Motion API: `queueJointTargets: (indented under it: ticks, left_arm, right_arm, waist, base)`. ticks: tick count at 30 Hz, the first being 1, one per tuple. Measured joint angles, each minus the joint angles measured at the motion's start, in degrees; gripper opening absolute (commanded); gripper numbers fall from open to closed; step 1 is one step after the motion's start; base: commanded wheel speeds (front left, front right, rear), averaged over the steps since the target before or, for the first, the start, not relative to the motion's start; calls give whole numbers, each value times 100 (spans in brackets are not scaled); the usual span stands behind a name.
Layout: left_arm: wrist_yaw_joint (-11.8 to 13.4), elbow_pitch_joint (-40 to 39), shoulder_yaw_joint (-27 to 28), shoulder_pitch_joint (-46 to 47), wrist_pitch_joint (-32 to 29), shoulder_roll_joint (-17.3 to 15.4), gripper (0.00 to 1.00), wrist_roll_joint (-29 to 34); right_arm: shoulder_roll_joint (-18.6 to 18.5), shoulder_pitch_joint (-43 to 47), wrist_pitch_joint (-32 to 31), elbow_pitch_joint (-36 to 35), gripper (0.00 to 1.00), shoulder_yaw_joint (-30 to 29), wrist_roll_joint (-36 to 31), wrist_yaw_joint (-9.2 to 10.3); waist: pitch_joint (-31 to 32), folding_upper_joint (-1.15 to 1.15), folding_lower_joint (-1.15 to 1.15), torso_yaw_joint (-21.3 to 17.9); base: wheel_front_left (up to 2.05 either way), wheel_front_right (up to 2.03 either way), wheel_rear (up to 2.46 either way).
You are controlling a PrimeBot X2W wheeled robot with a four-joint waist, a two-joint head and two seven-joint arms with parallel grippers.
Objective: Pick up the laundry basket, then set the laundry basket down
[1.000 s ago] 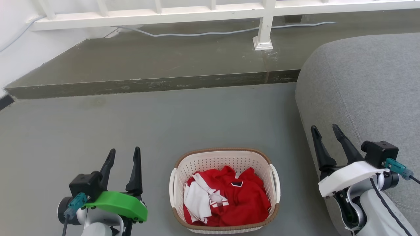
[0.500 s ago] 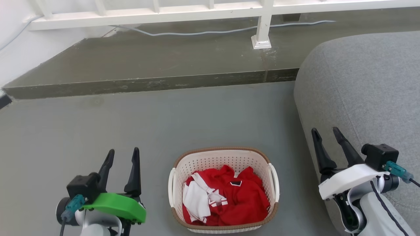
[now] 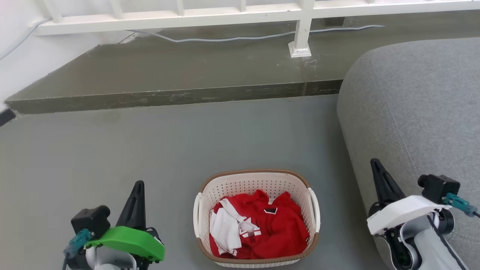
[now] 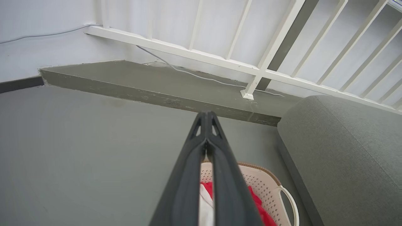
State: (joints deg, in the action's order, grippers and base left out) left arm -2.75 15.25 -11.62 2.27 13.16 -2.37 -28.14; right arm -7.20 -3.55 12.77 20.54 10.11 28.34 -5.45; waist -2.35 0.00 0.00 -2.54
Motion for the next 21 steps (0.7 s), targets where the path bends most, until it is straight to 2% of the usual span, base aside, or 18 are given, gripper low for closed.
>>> queueJointTargets:
  ticks: [7,21]
  left_arm:
    - [-26,-3,77,1,-135,1,0,-638]
    - [-78,-4,310,1,-413,4,0,-1464]
  right_arm:
    - [33,-1,-158,-5,0,-111,601,-1]
    - [104,-1,-450,-42,0,-381,1450,-9]
  waist:
    - [16,0,0,19]
    - [48,0,0,54]
  base:
    - [0,0,0]
    - [0,0,0]
